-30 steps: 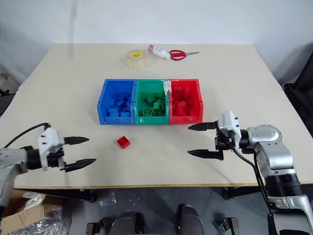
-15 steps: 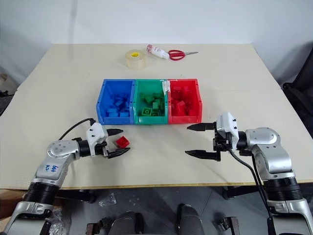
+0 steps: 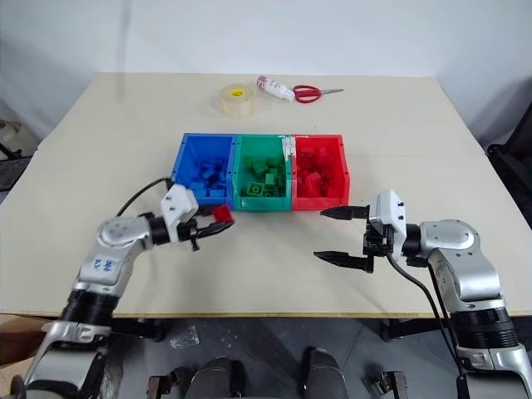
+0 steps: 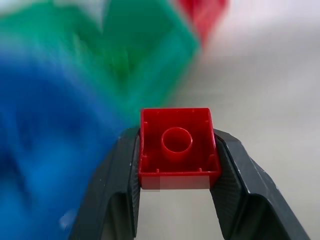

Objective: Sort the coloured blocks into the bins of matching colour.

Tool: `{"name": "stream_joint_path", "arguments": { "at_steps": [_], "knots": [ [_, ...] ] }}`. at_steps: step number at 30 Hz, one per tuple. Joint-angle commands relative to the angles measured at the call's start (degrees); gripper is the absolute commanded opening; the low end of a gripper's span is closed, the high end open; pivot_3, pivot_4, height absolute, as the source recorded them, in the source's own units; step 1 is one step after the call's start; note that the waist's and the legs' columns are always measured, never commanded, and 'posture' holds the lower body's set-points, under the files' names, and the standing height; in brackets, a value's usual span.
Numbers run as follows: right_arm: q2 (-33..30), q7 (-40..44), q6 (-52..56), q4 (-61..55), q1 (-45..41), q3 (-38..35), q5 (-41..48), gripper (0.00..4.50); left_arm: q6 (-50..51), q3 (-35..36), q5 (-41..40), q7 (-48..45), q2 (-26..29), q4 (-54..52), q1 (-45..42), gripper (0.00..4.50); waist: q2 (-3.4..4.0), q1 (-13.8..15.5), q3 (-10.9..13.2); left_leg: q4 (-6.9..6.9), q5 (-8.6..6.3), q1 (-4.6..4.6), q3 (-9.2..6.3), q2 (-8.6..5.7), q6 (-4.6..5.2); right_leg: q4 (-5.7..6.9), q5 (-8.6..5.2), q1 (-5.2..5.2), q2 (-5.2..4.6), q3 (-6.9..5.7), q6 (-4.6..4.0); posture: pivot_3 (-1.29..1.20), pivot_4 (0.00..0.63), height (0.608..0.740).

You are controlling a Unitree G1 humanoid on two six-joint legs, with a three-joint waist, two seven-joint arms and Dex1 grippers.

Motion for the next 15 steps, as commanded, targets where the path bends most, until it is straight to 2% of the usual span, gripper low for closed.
{"name": "stream_joint_path", "arguments": {
  "at_steps": [1,4,10,12,15],
  "knots": [
    [0.14,-1.48,-0.7,-1.93,-0.17,-2.11,0.87,4.5,-0.81,-1.25,-0.01,1.72,-3.75,2.54,-6.67,1.5,0.0,0.17,0.0,0.01,0.0,0.0,0.0,0.0,0.0,0.0,0.0,0.0,0.0,0.0,0.01,0.0,0.15,0.74],
    [0.34,-2.65,-0.81,-2.73,0.53,-2.33,0.97,4.5,-4.01,-2.19,0.65,2.41,-8.95,10.58,-14.44,1.5,-0.02,0.31,0.01,0.02,0.0,-0.01,0.0,-0.01,0.0,-0.04,0.01,0.02,0.01,0.0,0.02,0.0,0.15,0.74],
    [0.85,-5.06,-0.61,-5.56,3.05,-3.0,1.29,4.5,-15.9,-2.02,4.06,6.55,-17.51,34.83,-28.74,1.5,-0.09,0.34,0.05,0.04,-0.01,-0.06,-0.02,-0.04,0.03,-0.38,0.05,0.04,0.0,0.0,0.1,0.0,0.15,0.74],
    [1.0,-5.98,-0.47,-6.46,3.76,-3.11,1.25,4.5,-19.77,-1.22,5.94,13.3,-20.09,43.76,-33.75,2.2,-0.12,0.14,0.07,0.0,-0.02,-0.06,-0.02,-0.05,0.03,-0.49,0.07,0.04,0.01,0.0,0.12,0.0,0.15,0.74],
    [0.81,-7.38,-0.03,-8.3,5.06,-3.91,1.53,4.5,-24.48,-0.9,7.39,16.16,-21.61,50.2,-36.69,3.02,-0.16,0.08,0.1,-0.01,-0.02,-0.06,-0.06,-0.06,0.04,-0.53,0.07,0.04,0.01,-0.01,0.12,0.0,0.15,0.74]
  ]
}}
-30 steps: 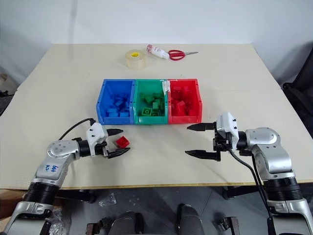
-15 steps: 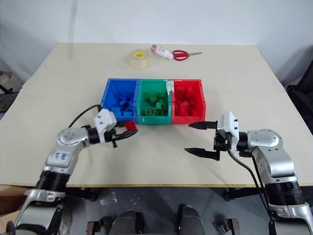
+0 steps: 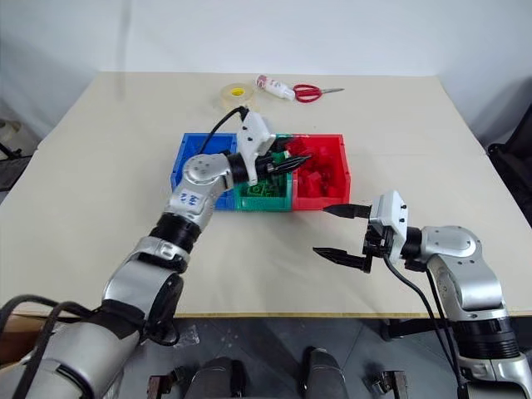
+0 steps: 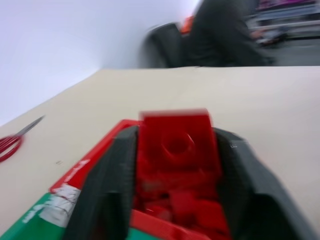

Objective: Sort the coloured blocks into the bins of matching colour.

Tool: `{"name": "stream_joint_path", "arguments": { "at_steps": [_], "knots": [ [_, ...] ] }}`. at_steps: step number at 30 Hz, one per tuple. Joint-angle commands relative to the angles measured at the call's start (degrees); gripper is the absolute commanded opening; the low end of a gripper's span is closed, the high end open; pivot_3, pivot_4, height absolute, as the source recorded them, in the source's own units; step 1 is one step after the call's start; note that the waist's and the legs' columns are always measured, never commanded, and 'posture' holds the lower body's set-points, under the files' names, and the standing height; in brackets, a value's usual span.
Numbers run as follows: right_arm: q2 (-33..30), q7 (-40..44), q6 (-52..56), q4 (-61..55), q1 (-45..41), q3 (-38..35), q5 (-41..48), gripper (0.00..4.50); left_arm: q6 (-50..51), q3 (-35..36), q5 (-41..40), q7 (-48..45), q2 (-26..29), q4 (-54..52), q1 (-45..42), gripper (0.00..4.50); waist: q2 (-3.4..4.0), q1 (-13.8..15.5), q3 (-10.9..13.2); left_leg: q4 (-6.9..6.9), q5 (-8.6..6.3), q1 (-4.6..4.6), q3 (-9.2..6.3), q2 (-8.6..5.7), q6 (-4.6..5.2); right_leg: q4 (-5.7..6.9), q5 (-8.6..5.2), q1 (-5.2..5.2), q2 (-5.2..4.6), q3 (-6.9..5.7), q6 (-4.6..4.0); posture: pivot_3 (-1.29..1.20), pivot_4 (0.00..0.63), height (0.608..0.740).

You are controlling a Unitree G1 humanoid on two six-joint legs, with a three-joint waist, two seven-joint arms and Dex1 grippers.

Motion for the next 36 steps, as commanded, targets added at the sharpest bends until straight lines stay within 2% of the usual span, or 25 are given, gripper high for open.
{"name": "stream_joint_path", "arguments": {
  "at_steps": [1,3,8,12,15,18,24,29,36],
  "knots": [
    [-0.2,-1.57,0.07,-3.87,1.17,-2.45,1.56,4.5,-5.7,1.49,0.88,2.24,-0.39,3.41,-2.35,3.29,0.0,-0.13,0.0,-0.01,0.0,0.0,0.0,0.0,0.0,0.0,0.0,0.0,0.0,0.0,0.0,0.0,0.15,0.74],
    [-0.65,-1.95,0.35,-4.64,2.22,-3.12,1.89,4.5,-6.52,2.29,0.07,0.65,0.19,3.33,-1.96,3.82,0.0,-0.17,0.0,-0.04,0.0,0.0,-0.01,0.0,0.01,0.0,0.0,0.0,0.0,0.0,0.0,0.0,0.15,0.74],
    [-0.76,-1.77,0.51,-4.14,2.02,-2.5,1.91,4.5,-6.76,3.39,-1.62,-6.71,3.71,-1.43,1.92,3.82,0.0,-0.25,0.0,0.0,-0.01,0.0,-0.02,0.01,0.01,0.03,0.0,0.0,0.0,-0.01,0.0,0.0,0.15,0.74],
    [-0.63,-0.49,0.4,-2.01,-0.38,-1.45,1.67,4.5,0.41,3.32,-4.63,-15.49,9.17,-13.67,9.0,3.82,0.02,-0.71,0.01,0.0,-0.01,0.0,-0.02,0.01,0.01,0.16,0.0,-0.01,0.0,-0.01,0.0,0.0,0.15,0.74],
    [-1.12,1.63,-0.22,0.4,-2.04,-0.56,1.0,4.5,10.1,4.3,-9.38,-23.15,16.26,-27.69,17.76,3.82,0.03,-1.32,0.01,-0.02,0.0,0.01,-0.05,0.02,0.01,0.43,-0.01,-0.02,0.01,-0.01,-0.03,0.0,0.15,0.74],
    [-1.63,3.55,-0.7,2.59,-3.33,-0.04,0.46,4.5,19.47,7.26,-14.16,-26.53,24.27,-40.68,26.61,3.82,0.06,-1.67,0.03,-0.03,0.0,0.04,-0.05,0.05,0.0,0.46,-0.02,-0.05,0.04,0.01,-0.04,0.0,0.15,0.74],
    [-2.93,7.63,-2.93,7.91,-5.34,0.62,-1.6,4.5,28.3,14.84,-19.15,-28.37,37.15,-55.17,43.01,3.82,0.07,-1.05,0.04,0.08,-0.04,0.03,-0.09,0.04,0.04,0.52,-0.04,-0.02,-0.02,0.02,-0.06,0.0,0.15,0.74],
    [-3.3,9.87,-5.46,13.1,-7.81,1.04,-3.18,4.5,28.41,21.0,-20.27,-27.3,41.57,-56.81,51.76,3.82,0.08,-1.14,0.04,0.14,-0.17,0.04,-0.07,0.05,0.06,0.53,-0.05,-0.02,-0.03,0.03,-0.08,0.0,0.15,0.74],
    [-2.8,10.68,-7.27,16.76,-9.02,0.89,-4.29,4.5,28.47,24.14,-21.42,-24.9,41.1,-54.94,54.62,3.82,0.08,-1.26,0.05,0.14,-0.18,0.05,-0.03,0.07,0.04,0.55,-0.06,-0.04,-0.01,0.02,-0.1,0.0,0.15,0.74]
  ]
}}
